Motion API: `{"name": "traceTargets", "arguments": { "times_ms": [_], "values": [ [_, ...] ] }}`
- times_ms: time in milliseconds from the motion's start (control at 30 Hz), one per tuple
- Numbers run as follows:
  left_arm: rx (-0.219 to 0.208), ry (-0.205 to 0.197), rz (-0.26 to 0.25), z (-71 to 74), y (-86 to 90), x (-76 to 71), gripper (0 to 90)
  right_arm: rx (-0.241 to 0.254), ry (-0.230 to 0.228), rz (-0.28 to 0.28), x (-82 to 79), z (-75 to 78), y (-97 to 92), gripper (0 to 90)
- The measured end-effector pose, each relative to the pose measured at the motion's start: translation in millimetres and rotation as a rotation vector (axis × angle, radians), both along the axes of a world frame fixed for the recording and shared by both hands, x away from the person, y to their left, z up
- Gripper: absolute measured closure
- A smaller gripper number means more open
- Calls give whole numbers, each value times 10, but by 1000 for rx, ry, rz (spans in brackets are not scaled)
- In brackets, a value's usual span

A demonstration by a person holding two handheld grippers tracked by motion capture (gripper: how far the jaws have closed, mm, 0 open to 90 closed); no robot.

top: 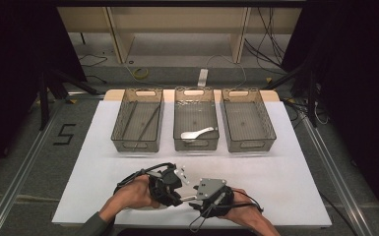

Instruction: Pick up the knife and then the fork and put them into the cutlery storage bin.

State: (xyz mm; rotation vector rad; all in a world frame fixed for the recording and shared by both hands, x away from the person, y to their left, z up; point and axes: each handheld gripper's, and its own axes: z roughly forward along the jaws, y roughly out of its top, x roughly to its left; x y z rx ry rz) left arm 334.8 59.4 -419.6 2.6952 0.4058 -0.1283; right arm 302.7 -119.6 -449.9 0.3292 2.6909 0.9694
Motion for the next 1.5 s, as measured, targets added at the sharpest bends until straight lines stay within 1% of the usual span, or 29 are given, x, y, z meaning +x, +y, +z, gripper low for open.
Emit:
{"name": "traceTargets", "arguments": {
  "times_ms": [67, 100, 167, 233, 267, 300, 333, 467, 500, 533, 567, 633, 667, 700, 733, 833, 867, 1000, 1067, 1100, 1133, 1200, 1267, 1300, 1333, 1367, 1400, 1433, 1500],
  "values": [
    [-1, 3, -4, -1, -12, -4, 798, -12, -1, 6, -1, -7, 8, 523],
    [-1, 8, -7, -4, -34, -16, 798, -24, -19, 34, 10, -18, 5, 535],
    [1, 12, -13, -8, -50, -22, 798, -37, -17, 49, 5, -28, 15, 558],
    [1, 9, -13, -11, -56, -25, 798, -34, -11, 37, -17, -35, 31, 591],
    [1, 7, -16, -12, -58, -25, 798, -39, -33, 51, -10, -41, 29, 609],
    [-1, 10, -17, -14, -59, -24, 798, -39, -33, 51, -10, -41, 29, 609],
    [-2, 12, -18, -16, -62, -26, 797, -49, -35, 73, -10, -41, 26, 646],
    [1, 11, -38, -20, -70, -30, 797, -47, -21, 83, -41, -35, 28, 698],
    [2, 6, -41, -27, -76, -31, 796, -54, -26, 91, -42, -37, 27, 705],
    [5, 10, -46, -33, -83, -33, 795, -64, -53, 121, -32, -47, 26, 714],
    [6, 11, -53, -38, -87, -37, 794, -73, -53, 132, -40, -49, 24, 725],
    [-12, 9, -42, -33, -89, -45, 786, -83, -45, 161, -49, -62, 25, 755],
    [-43, 14, -21, -3, -86, -40, 788, -99, -39, 156, -65, -69, 33, 781],
    [-33, 9, -26, 10, -88, -40, 796, -128, -33, 172, -85, -92, 47, 792],
    [-33, 9, -26, 10, -88, -40, 794, -118, -46, 173, -84, -99, 52, 793],
    [-51, 16, -17, 19, -76, -42, 788, -109, -33, 185, -83, -75, 33, 797],
    [-53, 3, -11, 29, -80, -43, 780, -106, -21, 183, -76, -68, 25, 797],
    [-66, -8, -4, 61, -49, -26, 703, -97, -35, 162, -53, -51, -4, 799],
    [-91, -49, 29, 117, -5, -10, 638, -89, -40, 163, -28, -18, -45, 803],
    [-91, -49, 29, 117, -5, -10, 594, -80, -30, 136, -30, -7, -54, 804],
    [-113, -85, 57, 171, 25, 6, 541, -75, -48, 119, -15, 1, -70, 806],
    [-132, -115, 78, 231, 61, 19, 490, -73, -37, 122, 19, 3, -108, 809],
    [-144, -130, 88, 262, 83, 24, 437, -71, -36, 93, 47, 6, -146, 813],
    [-176, -155, 133, 312, 124, 32, 414, -62, -39, 72, 57, 4, -162, 815],
    [-176, -155, 133, 312, 124, 32, 383, -62, -39, 72, 57, 4, -162, 815],
    [-204, -172, 168, 348, 168, 50, 357, -60, -34, 43, 87, 8, -199, 818],
    [-204, -172, 168, 348, 168, 50, 338, -60, -34, 43, 87, 8, -199, 818],
    [-220, -196, 192, 374, 210, 63, 315, -54, -38, 17, 121, 10, -232, 822],
    [-232, -209, 208, 385, 230, 66, 283, -46, -24, -34, 143, 24, -267, 827]
  ]
}}
